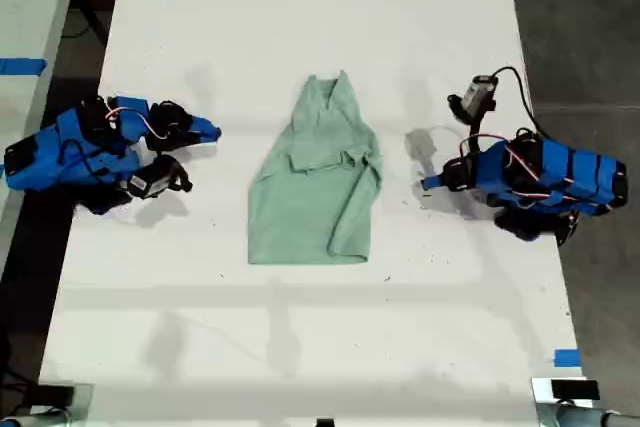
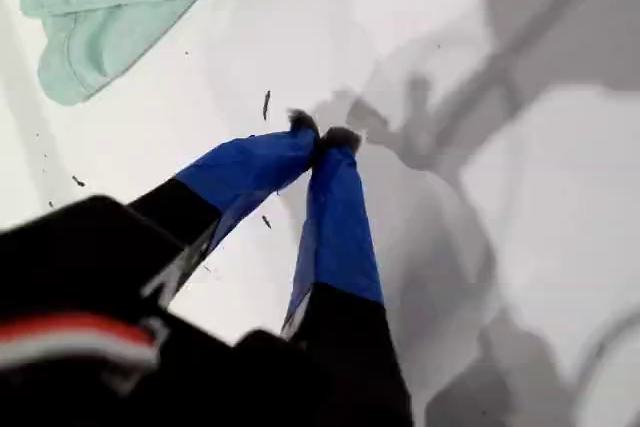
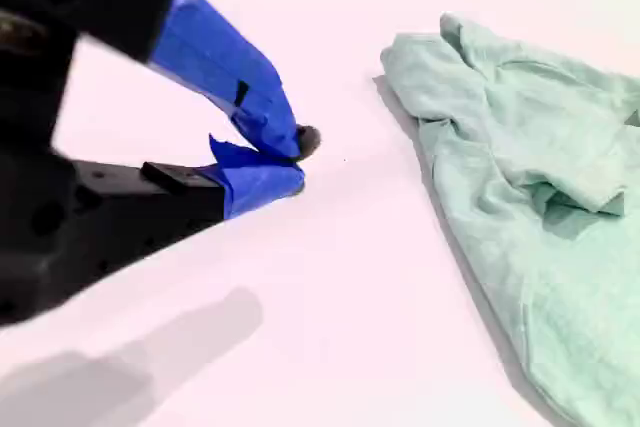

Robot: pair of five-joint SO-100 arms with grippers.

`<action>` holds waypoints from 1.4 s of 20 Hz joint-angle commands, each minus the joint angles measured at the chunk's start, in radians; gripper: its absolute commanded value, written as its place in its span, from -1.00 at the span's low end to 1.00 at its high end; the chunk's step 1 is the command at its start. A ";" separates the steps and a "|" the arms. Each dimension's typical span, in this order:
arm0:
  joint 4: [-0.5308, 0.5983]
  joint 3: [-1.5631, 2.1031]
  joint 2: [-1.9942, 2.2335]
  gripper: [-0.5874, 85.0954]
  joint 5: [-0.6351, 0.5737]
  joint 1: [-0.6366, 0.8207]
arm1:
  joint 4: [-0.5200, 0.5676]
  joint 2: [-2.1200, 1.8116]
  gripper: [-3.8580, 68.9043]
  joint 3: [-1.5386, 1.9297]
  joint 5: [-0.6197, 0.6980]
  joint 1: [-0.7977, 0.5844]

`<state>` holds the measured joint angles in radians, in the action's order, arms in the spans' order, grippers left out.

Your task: Fold t shirt

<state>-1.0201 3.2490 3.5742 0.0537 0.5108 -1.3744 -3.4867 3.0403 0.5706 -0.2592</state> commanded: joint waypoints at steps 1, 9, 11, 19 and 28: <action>0.002 0.043 0.003 -0.99 0.012 -0.021 | -0.002 -0.015 -0.83 0.051 0.014 0.000; 0.005 -0.170 -0.368 -0.99 0.195 -0.258 | -0.002 -0.015 -0.83 0.051 0.017 -0.003; -0.043 -0.525 -0.897 -0.99 0.213 -0.351 | -0.002 -0.015 -0.83 0.051 0.017 -0.006; -0.236 -1.362 -1.795 -0.63 0.252 -0.584 | -0.002 -0.015 -0.83 0.051 0.020 0.002; -0.104 -1.384 -1.930 -0.47 0.117 -0.555 | -0.002 -0.015 -0.83 0.051 0.018 0.000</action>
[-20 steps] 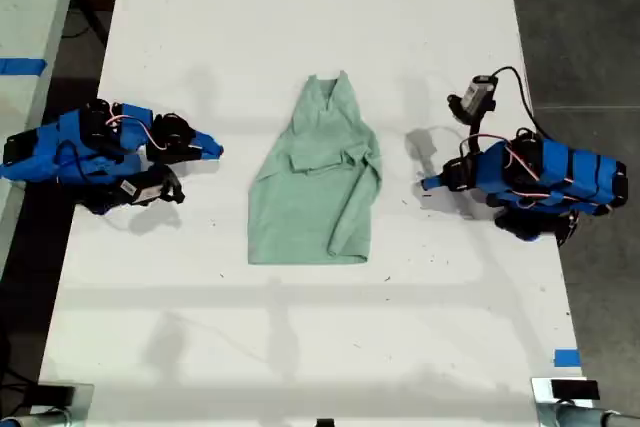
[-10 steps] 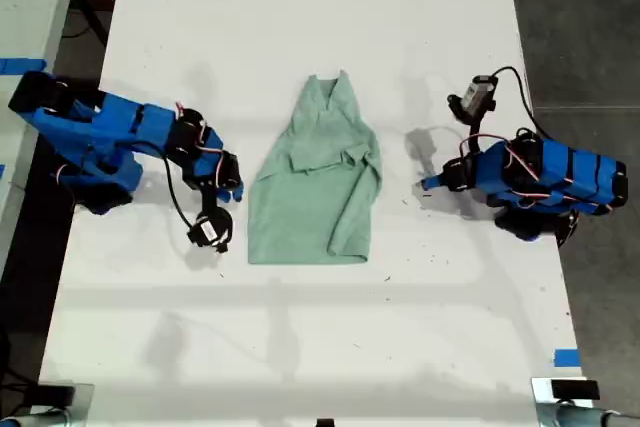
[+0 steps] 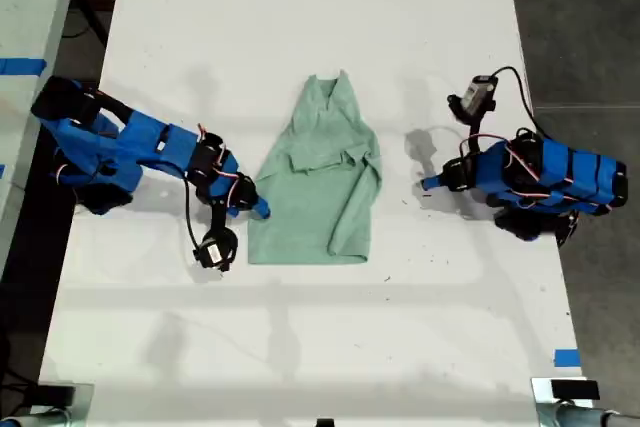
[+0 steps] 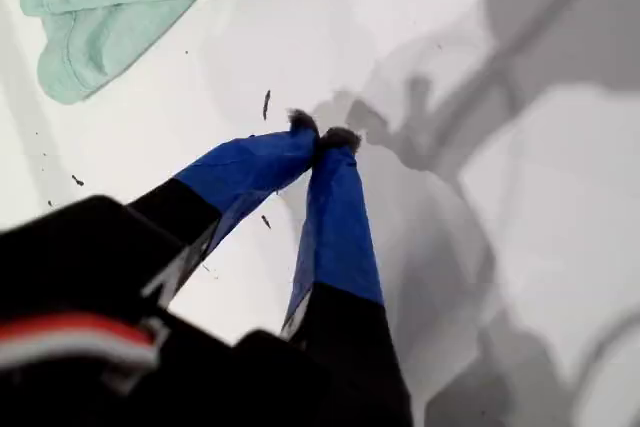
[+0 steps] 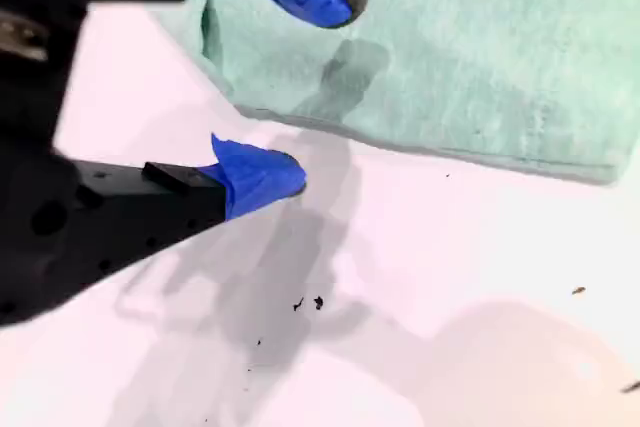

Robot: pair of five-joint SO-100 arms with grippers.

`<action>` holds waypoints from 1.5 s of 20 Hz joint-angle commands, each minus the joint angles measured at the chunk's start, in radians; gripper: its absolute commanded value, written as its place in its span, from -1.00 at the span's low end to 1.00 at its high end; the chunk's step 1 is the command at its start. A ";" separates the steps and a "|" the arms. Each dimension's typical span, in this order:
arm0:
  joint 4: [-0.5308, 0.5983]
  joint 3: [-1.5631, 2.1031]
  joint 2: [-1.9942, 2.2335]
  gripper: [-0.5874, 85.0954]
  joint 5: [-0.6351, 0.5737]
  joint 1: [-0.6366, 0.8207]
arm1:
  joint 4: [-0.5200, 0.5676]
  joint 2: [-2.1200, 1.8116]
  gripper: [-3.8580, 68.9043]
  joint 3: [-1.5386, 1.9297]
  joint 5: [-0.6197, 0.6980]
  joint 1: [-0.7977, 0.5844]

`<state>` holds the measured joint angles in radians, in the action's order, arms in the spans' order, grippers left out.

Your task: Fold t shirt

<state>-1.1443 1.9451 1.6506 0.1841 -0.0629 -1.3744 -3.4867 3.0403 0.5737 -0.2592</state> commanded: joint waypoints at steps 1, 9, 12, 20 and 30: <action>0.031 -0.081 -0.025 -0.49 -0.012 0.021 | -0.002 -0.015 -0.83 0.051 0.015 0.000; -0.006 -0.290 -0.311 -0.99 -0.015 0.035 | -0.002 -0.015 -0.83 0.051 0.015 0.002; -0.126 -0.431 -0.331 -0.99 -0.008 0.028 | -0.002 -0.015 -0.83 0.051 0.015 0.002; -0.407 -0.882 -0.341 -0.99 -0.057 0.040 | -0.002 -0.015 -0.83 0.051 0.017 0.000; -0.110 -0.936 -0.416 -0.99 -0.233 0.109 | -0.002 -0.015 -0.83 0.051 0.017 -0.002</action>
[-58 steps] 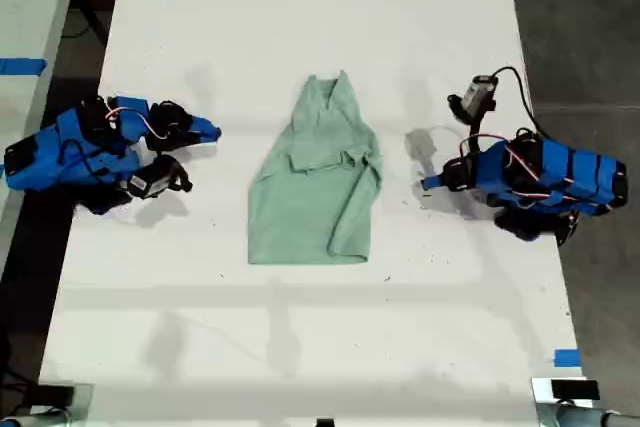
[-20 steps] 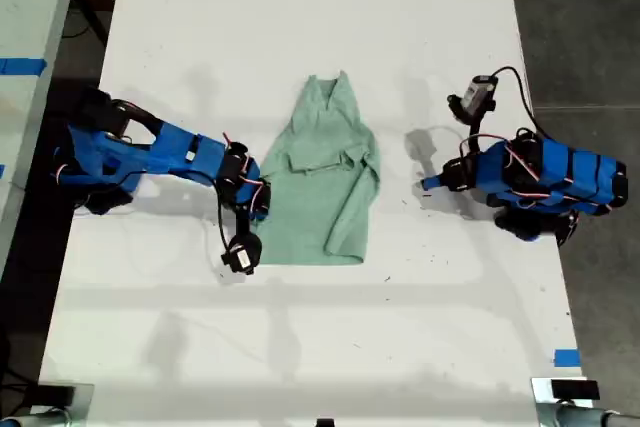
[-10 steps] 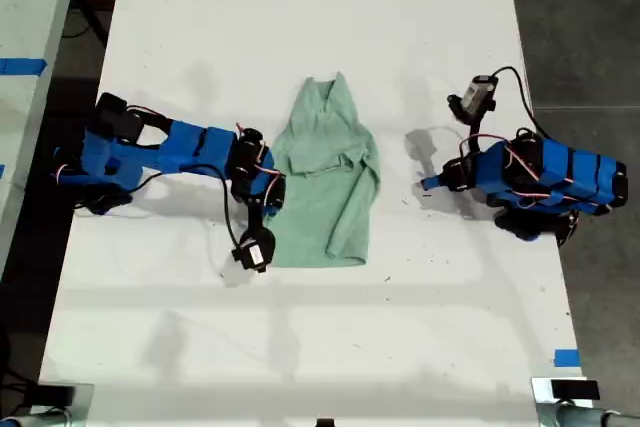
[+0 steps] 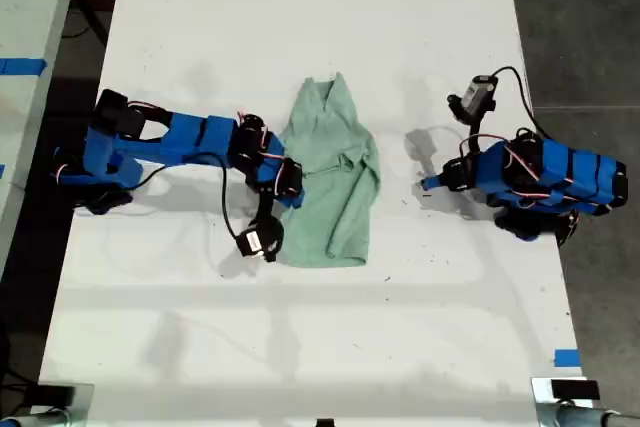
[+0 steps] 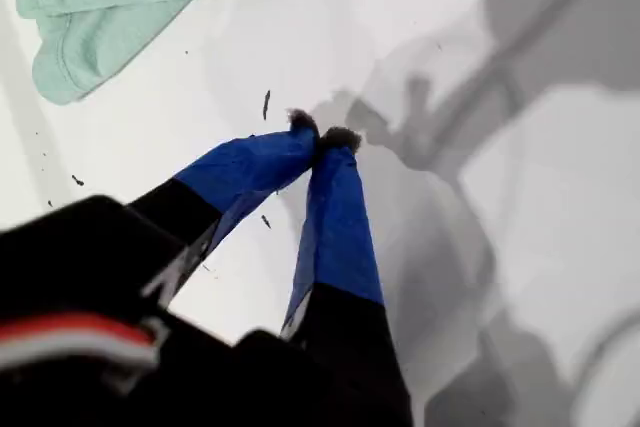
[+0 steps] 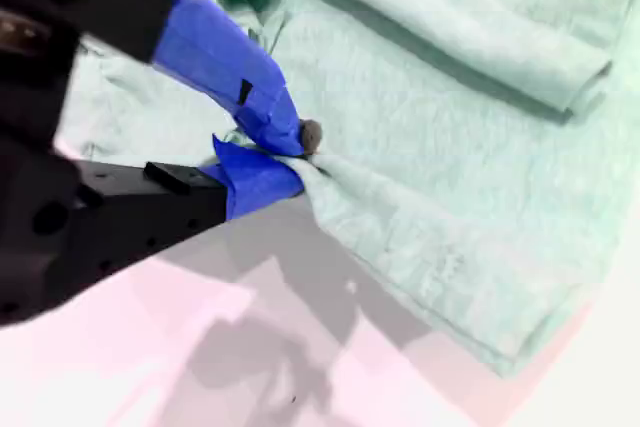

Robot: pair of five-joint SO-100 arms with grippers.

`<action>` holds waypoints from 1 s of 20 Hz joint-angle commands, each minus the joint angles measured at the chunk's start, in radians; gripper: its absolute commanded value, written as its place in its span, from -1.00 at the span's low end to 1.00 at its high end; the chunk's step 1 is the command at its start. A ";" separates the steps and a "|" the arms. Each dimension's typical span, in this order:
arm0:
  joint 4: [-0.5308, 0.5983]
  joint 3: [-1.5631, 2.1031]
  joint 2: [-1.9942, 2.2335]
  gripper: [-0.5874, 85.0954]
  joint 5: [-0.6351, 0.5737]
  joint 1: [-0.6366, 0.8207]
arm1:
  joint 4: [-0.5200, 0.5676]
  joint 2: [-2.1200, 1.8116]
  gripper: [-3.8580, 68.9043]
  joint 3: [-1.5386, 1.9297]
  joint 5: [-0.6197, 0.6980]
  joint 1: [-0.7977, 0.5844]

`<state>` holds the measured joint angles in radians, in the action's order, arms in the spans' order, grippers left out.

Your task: Fold t shirt

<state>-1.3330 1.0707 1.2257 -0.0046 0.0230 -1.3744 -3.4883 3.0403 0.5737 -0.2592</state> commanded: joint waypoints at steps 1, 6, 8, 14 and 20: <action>0.130 -0.061 -0.014 -0.99 -0.077 0.026 | -0.002 -0.014 -0.83 0.051 0.017 -0.002; 0.350 -0.061 -0.103 -0.97 -0.127 -0.014 | -0.002 -0.014 -0.83 0.051 0.020 -0.003; 0.399 -0.061 -0.124 -0.63 -0.155 -0.029 | -0.002 -0.014 -0.83 0.051 0.020 -0.003; 0.379 -0.052 -0.028 -0.52 -0.189 -0.038 | -0.002 -0.014 -0.83 0.051 0.020 -0.003; 0.057 0.130 0.380 -0.88 -0.003 -0.011 | -0.002 -0.014 -0.83 0.051 0.020 -0.003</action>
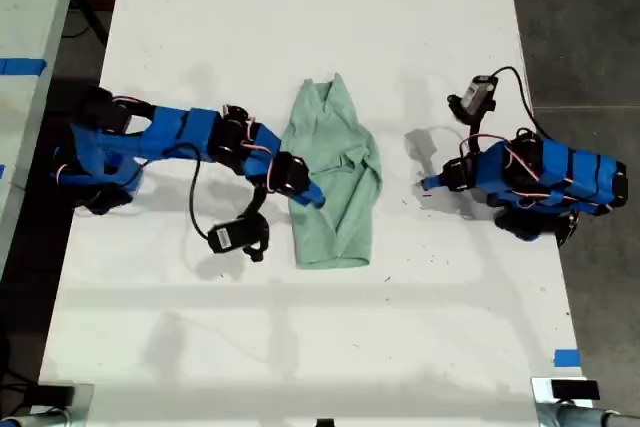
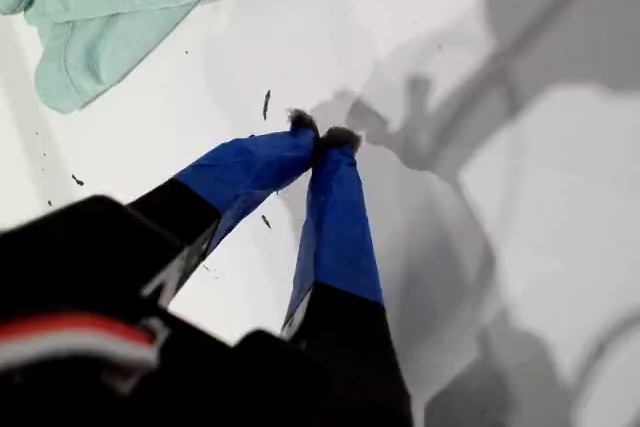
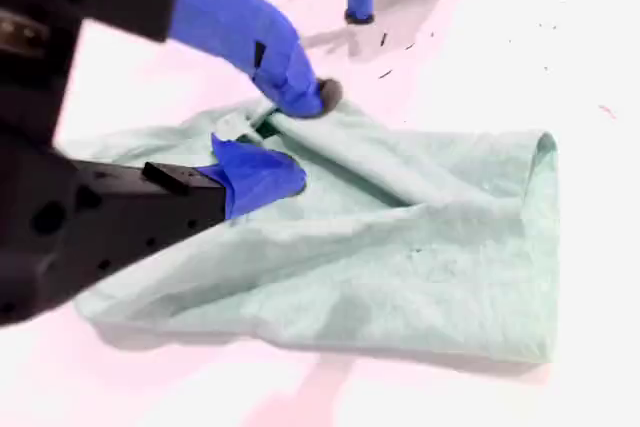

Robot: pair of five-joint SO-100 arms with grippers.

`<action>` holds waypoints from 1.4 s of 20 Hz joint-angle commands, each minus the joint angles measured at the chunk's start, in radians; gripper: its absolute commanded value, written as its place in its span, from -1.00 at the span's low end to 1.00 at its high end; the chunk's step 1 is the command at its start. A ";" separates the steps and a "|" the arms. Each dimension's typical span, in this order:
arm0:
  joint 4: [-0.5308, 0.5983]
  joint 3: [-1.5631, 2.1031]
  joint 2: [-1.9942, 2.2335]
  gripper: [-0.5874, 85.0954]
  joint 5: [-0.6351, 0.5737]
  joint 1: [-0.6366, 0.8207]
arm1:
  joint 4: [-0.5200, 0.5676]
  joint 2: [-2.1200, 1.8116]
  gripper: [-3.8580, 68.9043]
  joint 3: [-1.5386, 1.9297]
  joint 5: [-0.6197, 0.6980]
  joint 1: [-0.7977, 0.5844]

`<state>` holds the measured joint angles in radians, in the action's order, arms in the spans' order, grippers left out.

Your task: Fold t shirt

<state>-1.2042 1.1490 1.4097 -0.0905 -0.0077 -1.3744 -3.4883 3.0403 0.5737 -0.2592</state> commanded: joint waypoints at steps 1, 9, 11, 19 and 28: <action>-0.104 0.147 0.279 -0.88 0.133 0.043 | -0.002 -0.014 -0.83 0.051 0.020 -0.003; 0.265 1.519 1.230 -0.99 0.150 0.423 | -0.002 -0.014 -0.83 0.051 0.020 -0.006; 0.454 1.776 1.460 -0.99 0.109 0.433 | -0.002 -0.014 -0.83 0.051 0.018 -0.006; 0.192 2.143 2.175 -0.99 0.075 0.535 | -0.002 -0.014 -0.83 0.051 0.015 -0.002; 0.192 2.143 2.175 -0.99 0.083 0.535 | -0.002 -0.014 -0.83 0.051 0.014 0.003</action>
<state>-1.0109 3.2490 3.5772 -0.0138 0.5262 -1.3744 -3.4883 3.0403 0.5737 -0.2592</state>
